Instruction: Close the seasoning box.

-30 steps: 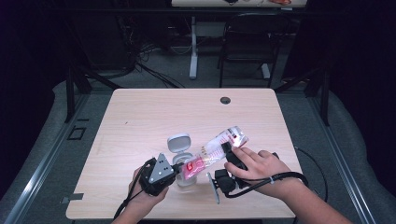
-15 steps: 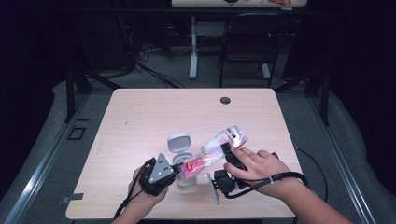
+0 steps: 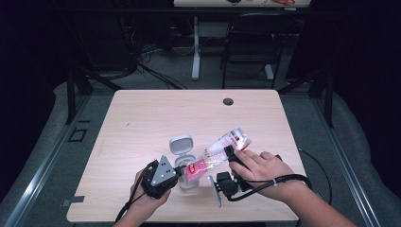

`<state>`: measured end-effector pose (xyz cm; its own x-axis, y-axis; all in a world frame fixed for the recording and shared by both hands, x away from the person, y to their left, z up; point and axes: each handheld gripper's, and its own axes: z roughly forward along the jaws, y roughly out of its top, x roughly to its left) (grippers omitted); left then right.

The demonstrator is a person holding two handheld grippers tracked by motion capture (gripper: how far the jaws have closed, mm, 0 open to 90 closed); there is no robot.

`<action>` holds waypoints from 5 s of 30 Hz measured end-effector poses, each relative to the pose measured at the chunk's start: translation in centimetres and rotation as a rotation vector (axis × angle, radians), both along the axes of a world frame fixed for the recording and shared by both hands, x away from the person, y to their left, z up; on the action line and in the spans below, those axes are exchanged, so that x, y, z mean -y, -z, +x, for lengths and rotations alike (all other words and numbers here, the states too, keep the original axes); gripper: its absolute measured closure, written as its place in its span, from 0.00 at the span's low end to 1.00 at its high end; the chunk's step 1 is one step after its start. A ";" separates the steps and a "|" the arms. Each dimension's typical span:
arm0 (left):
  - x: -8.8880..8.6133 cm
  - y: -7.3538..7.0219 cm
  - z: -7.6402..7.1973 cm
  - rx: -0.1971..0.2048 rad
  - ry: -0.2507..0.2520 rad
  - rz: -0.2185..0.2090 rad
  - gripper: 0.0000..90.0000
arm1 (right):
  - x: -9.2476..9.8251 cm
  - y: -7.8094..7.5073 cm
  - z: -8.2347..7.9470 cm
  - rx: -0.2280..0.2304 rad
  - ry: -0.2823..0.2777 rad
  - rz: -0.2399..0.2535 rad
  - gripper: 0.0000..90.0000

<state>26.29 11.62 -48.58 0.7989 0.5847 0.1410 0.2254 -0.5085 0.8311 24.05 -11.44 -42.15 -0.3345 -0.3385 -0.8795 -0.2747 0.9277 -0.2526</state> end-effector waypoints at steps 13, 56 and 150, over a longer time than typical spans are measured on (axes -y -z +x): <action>-0.1 -0.1 0.1 -0.002 0.001 -0.014 1.00 | -0.1 -0.3 0.0 0.004 0.002 -0.007 0.92; 0.0 0.1 0.2 -0.008 0.002 -0.018 1.00 | -0.2 -0.7 0.2 0.024 -0.003 0.018 0.96; -0.2 -0.2 -0.3 -0.012 0.005 -0.042 1.00 | -0.8 -1.6 0.1 0.051 -0.026 0.026 0.96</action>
